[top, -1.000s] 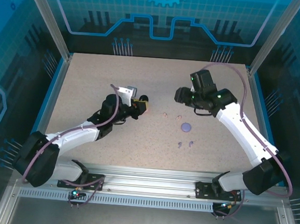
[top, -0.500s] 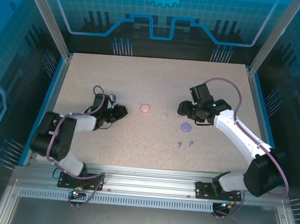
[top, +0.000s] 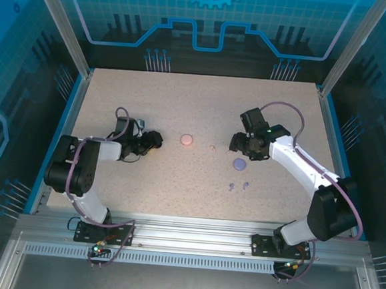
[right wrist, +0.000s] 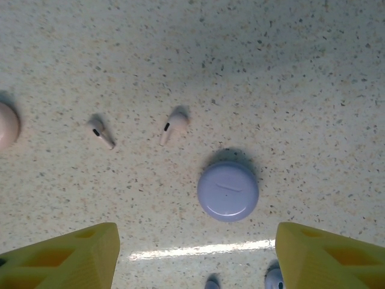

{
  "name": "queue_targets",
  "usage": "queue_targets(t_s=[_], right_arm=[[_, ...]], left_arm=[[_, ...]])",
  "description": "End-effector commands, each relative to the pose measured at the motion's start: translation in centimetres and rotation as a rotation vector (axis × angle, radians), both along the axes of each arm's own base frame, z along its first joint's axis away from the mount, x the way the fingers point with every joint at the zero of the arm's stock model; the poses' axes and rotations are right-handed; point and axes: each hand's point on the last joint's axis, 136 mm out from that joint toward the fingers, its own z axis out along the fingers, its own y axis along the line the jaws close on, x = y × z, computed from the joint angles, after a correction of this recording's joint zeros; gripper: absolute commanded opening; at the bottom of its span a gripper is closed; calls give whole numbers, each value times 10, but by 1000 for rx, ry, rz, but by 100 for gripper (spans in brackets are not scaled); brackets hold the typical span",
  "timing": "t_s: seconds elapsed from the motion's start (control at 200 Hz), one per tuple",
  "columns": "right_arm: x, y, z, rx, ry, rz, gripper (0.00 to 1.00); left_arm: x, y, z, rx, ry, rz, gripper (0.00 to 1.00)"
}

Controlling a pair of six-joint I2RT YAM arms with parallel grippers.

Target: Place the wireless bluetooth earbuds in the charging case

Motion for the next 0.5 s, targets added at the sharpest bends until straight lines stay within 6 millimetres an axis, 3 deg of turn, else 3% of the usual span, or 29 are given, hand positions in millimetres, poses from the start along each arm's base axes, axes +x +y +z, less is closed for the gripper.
queue_targets(t_s=[0.0, 0.125, 0.23, 0.26, 0.495], right_arm=[[7, -7, 11, -28, 5, -28, 71], [8, -8, 19, -39, 9, -22, 72], [8, -12, 25, -63, 14, -27, 74], [8, -13, 26, -70, 14, -31, 77], [12, -27, 19, -106, 117, -66, 85]], left_arm=[[-13, 32, -13, 133, 94, 95, 67], [-14, 43, 4, 185, 94, 126, 84], [-15, 52, 26, 251, 66, 124, 92], [-16, 54, 32, 270, 59, 120, 98], [-16, 72, 101, 357, -92, 189, 99]])
